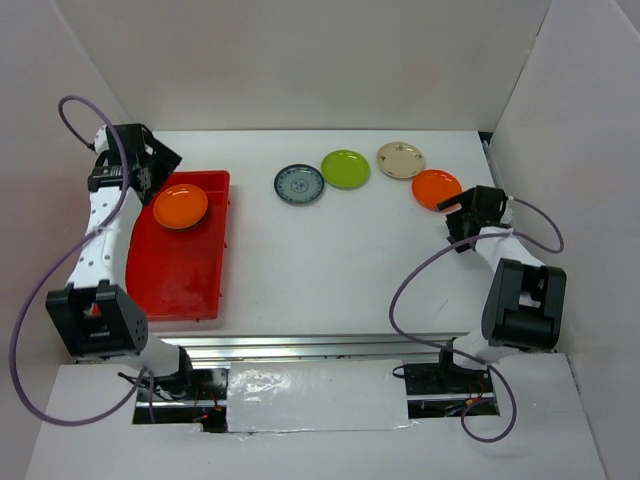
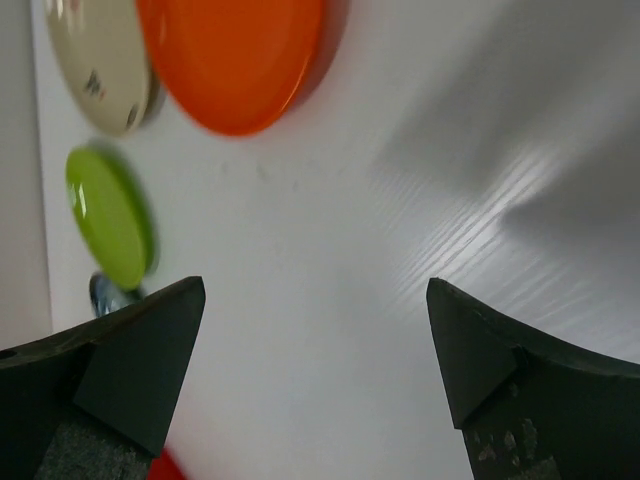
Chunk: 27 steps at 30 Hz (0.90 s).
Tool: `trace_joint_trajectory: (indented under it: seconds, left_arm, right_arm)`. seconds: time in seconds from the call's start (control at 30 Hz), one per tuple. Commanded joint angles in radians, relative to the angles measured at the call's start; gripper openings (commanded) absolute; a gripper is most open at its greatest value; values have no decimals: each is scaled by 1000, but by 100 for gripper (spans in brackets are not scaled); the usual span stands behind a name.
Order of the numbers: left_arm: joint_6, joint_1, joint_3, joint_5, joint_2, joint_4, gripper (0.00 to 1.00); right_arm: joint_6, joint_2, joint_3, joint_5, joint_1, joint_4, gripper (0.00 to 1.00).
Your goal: Place the plates into the plastic bin on the countertop
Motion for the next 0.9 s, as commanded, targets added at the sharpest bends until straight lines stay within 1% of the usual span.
trace_joint_trajectory:
  seconds: [0.0,0.03,0.07,0.1,0.2,0.27,0.3,0.33,0.4,0.47,0.57,0.6,0.63,0.67,0.73,0.77,0.83,0.87]
  left_arm:
    - [127,-33,10,17,-108,-129,99]
    - [155,-39,-3,49,-122,-127,99]
    - [195,-49,-30,110,-153,-132,99]
    - [215,-61,-49,144,-171,-127,99]
    - [258,-58,-148,261,-243,-94,99]
    - [276,-52,-201,304,-289,-49,99]
    - [284,-52,-223,328,-297,-46,99]
    - [304,-50,-230,336,-302,-47,99]
    - [318,-49,-219,339,-296,-75,99]
    - [329,-46,-213,339,-296,-80,99]
    - [327,-36,-219,356,-302,-63,99]
    - [326,-33,-219,365,-299,-54,99]
    - [327,-32,-224,376,-297,-50,99]
    - [329,-27,-228,381,-294,-46,99]
    - [327,-18,-239,391,-284,-35,99]
    - [326,0,-245,401,-280,-31,99]
    - [327,22,-254,443,-270,-18,99]
    - [329,36,-256,453,-271,-15,99]
  right_arm:
    - [32,89,129,179,-46,-67,100]
    - [26,121,161,170,-52,-80,100]
    - [17,158,195,147,-59,-95,100]
    - [14,191,254,133,-66,-106,100]
    - [3,339,350,81,-93,-100,94]
    - [-6,395,405,63,-104,-115,92]
    - [-6,453,463,49,-109,-127,90]
    - [-6,474,488,17,-112,-139,88]
    - [-5,537,547,-5,-121,-167,83]
    - [0,563,574,-22,-125,-176,80]
    - [-2,603,615,-26,-124,-192,68]
    - [-5,619,629,-31,-125,-196,62]
    - [-11,628,637,-42,-126,-199,58]
    - [-11,634,646,-60,-126,-198,51]
    - [-12,639,641,-71,-126,-190,46]
    - [-11,637,637,-74,-129,-178,37]
    - [-12,645,643,-83,-130,-181,31]
    - [-12,649,655,-88,-129,-187,18]
